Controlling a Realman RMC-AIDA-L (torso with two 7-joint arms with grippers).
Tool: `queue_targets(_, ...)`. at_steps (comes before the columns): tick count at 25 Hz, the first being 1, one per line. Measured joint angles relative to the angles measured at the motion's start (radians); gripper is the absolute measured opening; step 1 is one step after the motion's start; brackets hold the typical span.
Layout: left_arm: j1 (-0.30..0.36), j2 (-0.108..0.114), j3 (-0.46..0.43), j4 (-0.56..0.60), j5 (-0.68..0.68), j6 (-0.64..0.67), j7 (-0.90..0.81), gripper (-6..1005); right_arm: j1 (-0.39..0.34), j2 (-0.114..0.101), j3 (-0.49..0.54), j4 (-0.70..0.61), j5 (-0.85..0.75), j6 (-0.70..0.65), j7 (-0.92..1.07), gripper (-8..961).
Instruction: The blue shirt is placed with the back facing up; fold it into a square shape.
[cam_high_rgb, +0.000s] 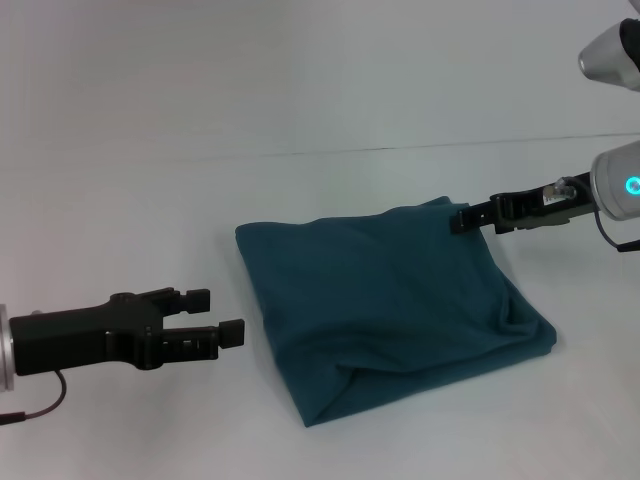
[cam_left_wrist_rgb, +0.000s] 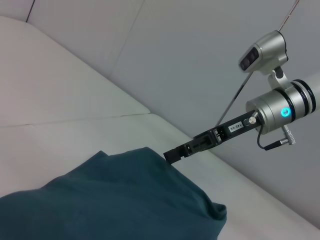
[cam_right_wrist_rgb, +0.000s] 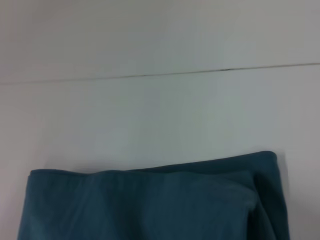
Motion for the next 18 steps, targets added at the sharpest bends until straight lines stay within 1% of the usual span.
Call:
queue_targets(8, 0.001, -0.001, 0.001, -0.001, 0.012, -0.009, 0.011, 922, 0.012, 0.006, 0.000, 0.065, 0.017, 0.089, -0.006, 794)
queue_targets(16, 0.001, -0.003, 0.001, -0.003, 0.013, -0.019, 0.013, 919, 0.026, 0.011, -0.003, 0.126, 0.026, 0.167, -0.021, 636)
queue_targets(18, 0.001, -0.003, 0.003, -0.003, 0.016, -0.029, 0.013, 919, 0.027, 0.011, -0.006, 0.138, 0.026, 0.183, -0.023, 550)
